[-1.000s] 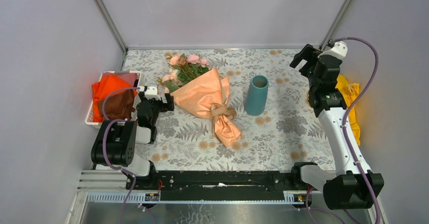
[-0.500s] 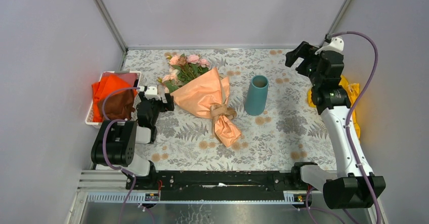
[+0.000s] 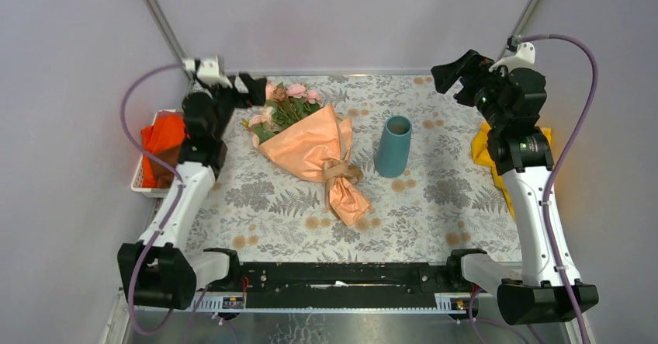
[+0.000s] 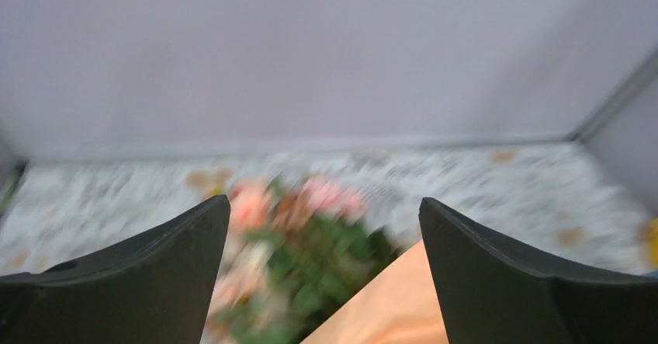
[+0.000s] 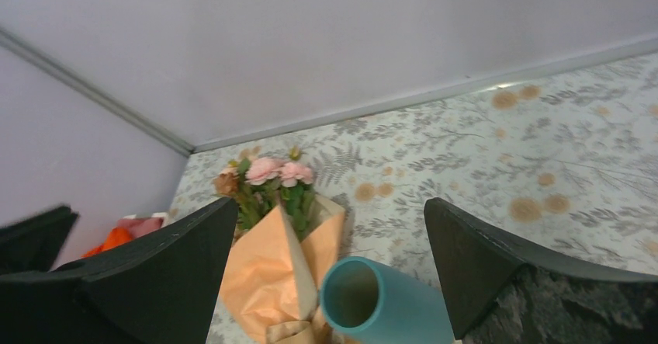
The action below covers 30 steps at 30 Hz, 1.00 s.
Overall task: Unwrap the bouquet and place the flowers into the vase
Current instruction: Untie the ribbon from the wrapping paper.
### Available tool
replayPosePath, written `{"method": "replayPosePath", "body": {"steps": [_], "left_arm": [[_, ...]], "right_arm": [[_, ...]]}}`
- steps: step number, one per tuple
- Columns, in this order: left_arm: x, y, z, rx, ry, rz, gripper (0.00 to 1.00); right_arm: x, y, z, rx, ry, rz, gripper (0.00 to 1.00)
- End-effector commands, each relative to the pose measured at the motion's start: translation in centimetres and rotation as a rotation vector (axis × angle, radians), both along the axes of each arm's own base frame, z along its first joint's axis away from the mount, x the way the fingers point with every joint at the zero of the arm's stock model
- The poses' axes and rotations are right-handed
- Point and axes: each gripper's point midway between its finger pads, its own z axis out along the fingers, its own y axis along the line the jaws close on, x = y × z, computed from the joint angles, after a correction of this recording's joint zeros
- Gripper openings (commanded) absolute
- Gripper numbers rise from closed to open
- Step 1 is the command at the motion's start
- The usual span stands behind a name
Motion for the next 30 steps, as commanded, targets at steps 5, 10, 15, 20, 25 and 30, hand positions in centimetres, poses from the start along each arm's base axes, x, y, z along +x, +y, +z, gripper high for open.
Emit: {"method": "replayPosePath", "body": {"steps": [5, 10, 15, 20, 25, 30], "left_arm": [[-8.9, -8.1, 24.1, -0.145, -0.270, -0.468, 0.99], [-19.7, -8.8, 32.8, -0.229, -0.594, -0.638, 0.99], [-29.4, -9.9, 32.1, -0.015, -0.946, -0.812, 0.99], [-25.3, -10.2, 32.1, -0.117, -0.617, -0.786, 0.99], [-15.7, -8.2, 26.5, -0.358, -0.275, -0.527, 0.99], [-8.8, -6.9, 13.1, -0.412, 0.079, -0.295, 0.99]], "right_arm": [[-2.2, 9.8, 6.7, -0.029, -0.115, 0.319, 1.00], [-4.3, 16.8, 5.6, -0.159, -0.086, 0.474, 1.00], [-6.1, 21.4, 1.7, -0.226, -0.010, 0.596, 0.99], [-8.4, 25.2, -3.0, -0.296, 0.076, 0.680, 0.98], [-9.9, 27.8, -9.3, -0.338, 0.199, 0.735, 0.96], [-10.9, 28.1, -17.3, -0.330, 0.391, 0.726, 0.90]]}}
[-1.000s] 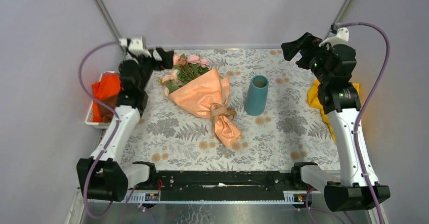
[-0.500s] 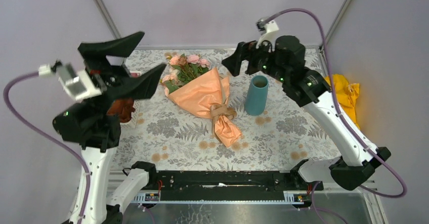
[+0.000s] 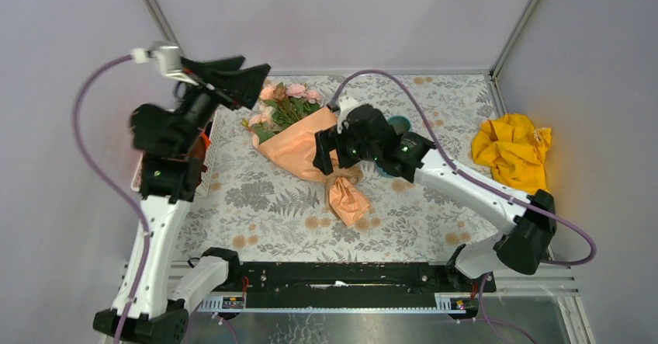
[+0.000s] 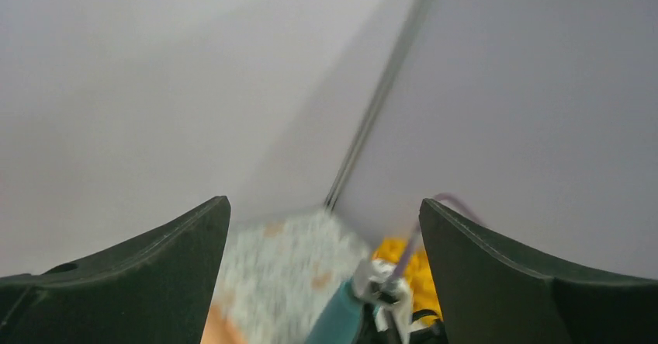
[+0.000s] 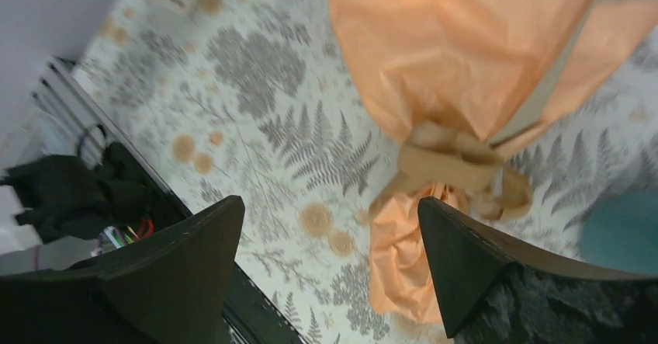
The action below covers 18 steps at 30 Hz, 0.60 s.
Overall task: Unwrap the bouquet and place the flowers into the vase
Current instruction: Untie the ribbon from the wrapping paper.
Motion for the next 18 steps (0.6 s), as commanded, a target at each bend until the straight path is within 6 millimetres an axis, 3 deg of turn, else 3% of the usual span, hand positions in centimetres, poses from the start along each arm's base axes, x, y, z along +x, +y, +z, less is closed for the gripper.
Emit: {"method": "replayPosePath", "body": {"steps": [1, 5, 9, 12, 18], "left_arm": [[7.2, 0.7, -16.0, 0.008, 0.524, 0.140, 0.99], [7.3, -0.7, -25.1, 0.056, 0.734, 0.218, 0.99], [6.5, -1.7, -31.0, 0.141, 0.850, 0.340, 0.98], [5.9, -2.4, -33.9, 0.178, 0.908, 0.339, 0.92], [5.0, -2.6, -37.0, 0.182, 0.960, 0.335, 0.92]], "right_arm": [[-0.3, 0.0, -5.3, -0.030, 0.105, -0.059, 0.90], [-0.1, -0.8, -9.2, -0.102, 0.136, -0.102, 0.89], [1.2, -0.9, -11.6, -0.180, 0.139, -0.141, 0.88], [2.3, -0.6, -12.5, -0.210, 0.123, -0.169, 0.87], [4.3, -0.3, -14.1, -0.285, 0.101, -0.209, 0.85]]}}
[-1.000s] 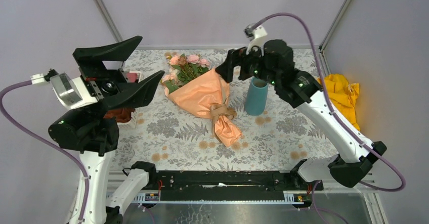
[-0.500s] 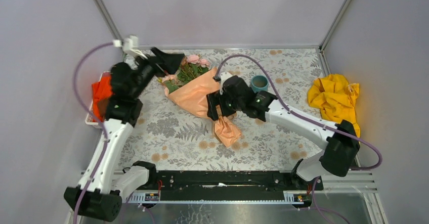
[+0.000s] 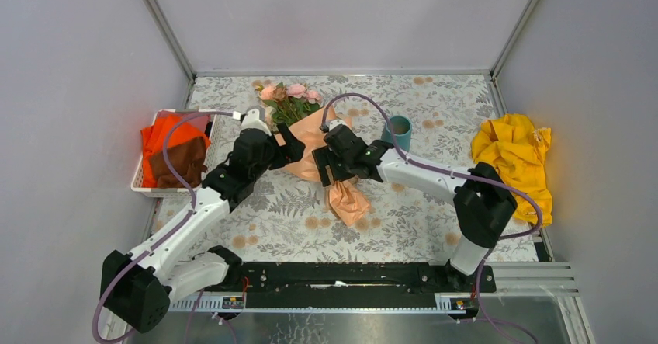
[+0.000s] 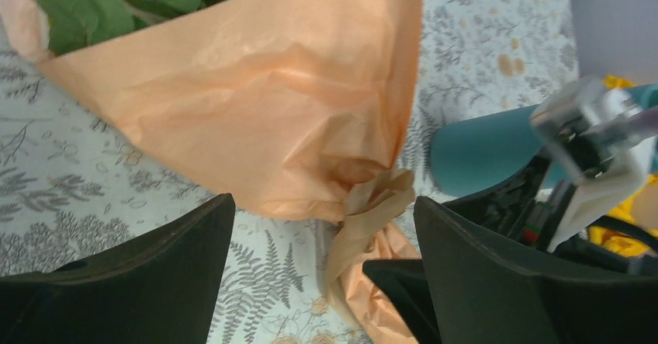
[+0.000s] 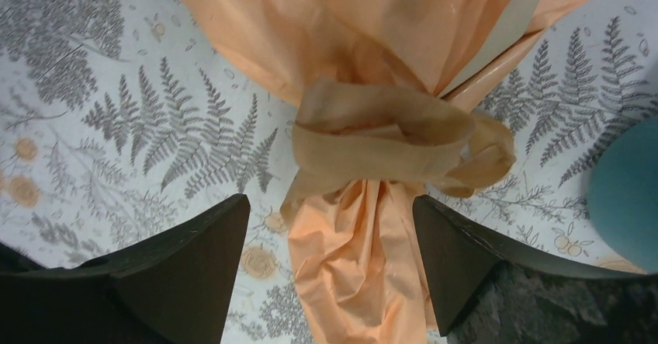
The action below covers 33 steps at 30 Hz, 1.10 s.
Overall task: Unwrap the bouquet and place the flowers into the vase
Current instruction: Untie the ribbon from the wrapping paper.
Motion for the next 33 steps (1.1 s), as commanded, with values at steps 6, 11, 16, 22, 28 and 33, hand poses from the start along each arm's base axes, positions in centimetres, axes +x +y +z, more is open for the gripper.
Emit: {"method": "replayPosePath", "body": {"steps": [6, 11, 16, 22, 28, 33], "left_arm": [[-0.6, 0.9, -3.4, 0.045, 0.032, 0.066, 0.92], [-1.0, 1.0, -4.5, 0.059, 0.047, 0.063, 0.92], [-1.1, 1.0, -5.1, 0.069, 0.057, 0.064, 0.92], [-1.0, 0.8, -5.8, 0.080, 0.071, 0.059, 0.92], [-1.0, 0.4, -6.4, 0.086, 0.080, 0.052, 0.92], [-1.2, 0.3, -6.9, 0.097, 0.091, 0.052, 0.92]], "right_arm": [[4.3, 1.5, 1.6, -0.045, -0.142, -0.050, 0.82], [4.7, 1.8, 0.8, -0.072, -0.139, -0.041, 0.75], [4.1, 1.8, 0.2, -0.070, -0.108, -0.031, 0.66], [3.2, 0.8, -0.6, -0.075, -0.086, -0.041, 0.65], [2.3, 0.0, -1.2, -0.078, -0.068, -0.047, 0.62], [1.9, -0.4, -1.5, -0.076, -0.061, -0.053, 0.57]]}}
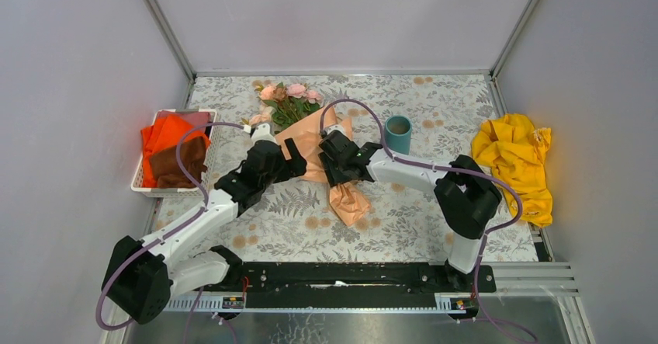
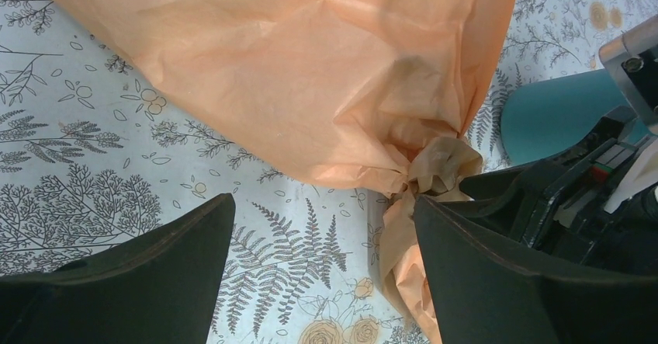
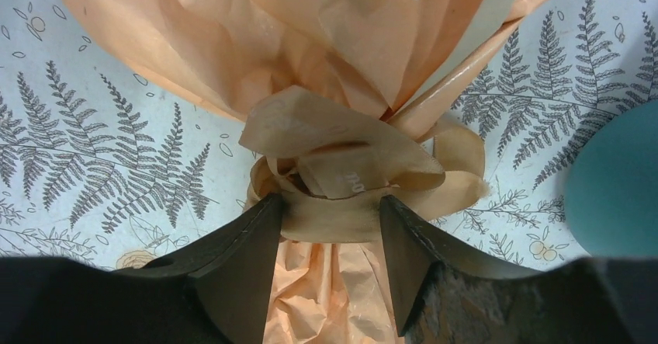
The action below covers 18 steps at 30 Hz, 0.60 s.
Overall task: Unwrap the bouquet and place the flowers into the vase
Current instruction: Untie the ribbon from the wrapping paper.
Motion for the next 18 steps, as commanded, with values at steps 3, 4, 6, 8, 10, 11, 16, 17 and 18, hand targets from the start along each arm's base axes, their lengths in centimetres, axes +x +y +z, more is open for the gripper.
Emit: {"method": "replayPosePath", "body": {"steps": [3, 4, 6, 8, 10, 11, 16, 17, 18], "left_arm": [[0.5, -0.2, -0.1, -0.004, -0.029, 0.023, 0.91], [0.5, -0.3, -0.1, -0.004, -0.029, 0.021, 0.91], [0.5, -0.4, -0.3, -0.004, -0.026, 0.018, 0.91], [0.5, -0.5, -0.5, -0.001, -0.023, 0.017, 0.91], [0.4, -0.6, -0.7, 0.000, -0.020, 0.015, 0.91], [0.4, -0.7, -0.8, 0.001, -0.017, 0.015, 0.91], [0.3, -0.9, -1.1, 0.003, -0.011, 0.010, 0.91], [0.3, -0.9, -1.1, 0.004, -0.010, 0.011, 0.91], [0.3, -0.9, -1.1, 0.005, -0.012, 0.012, 0.91]], "right_arm": [[0.1, 0.6, 2.6, 0.071, -0.046, -0.011, 0.49], [0.1, 0.6, 2.7, 0.072, -0.048, -0.010, 0.48], [0.1, 0.6, 2.9, 0.075, -0.051, -0.010, 0.45], [0.1, 0.6, 3.3, 0.082, -0.058, -0.011, 0.37], [0.2, 0.6, 3.8, 0.087, -0.066, -0.012, 0.27], [0.2, 0.6, 4.2, 0.091, -0.072, -0.011, 0.25], [0.8, 0.9, 6.9, 0.126, -0.125, -0.006, 0.20], [1.0, 0.9, 7.5, 0.133, -0.137, -0.004, 0.19], [1.1, 1.1, 8.2, 0.143, -0.150, 0.000, 0.19]]}}
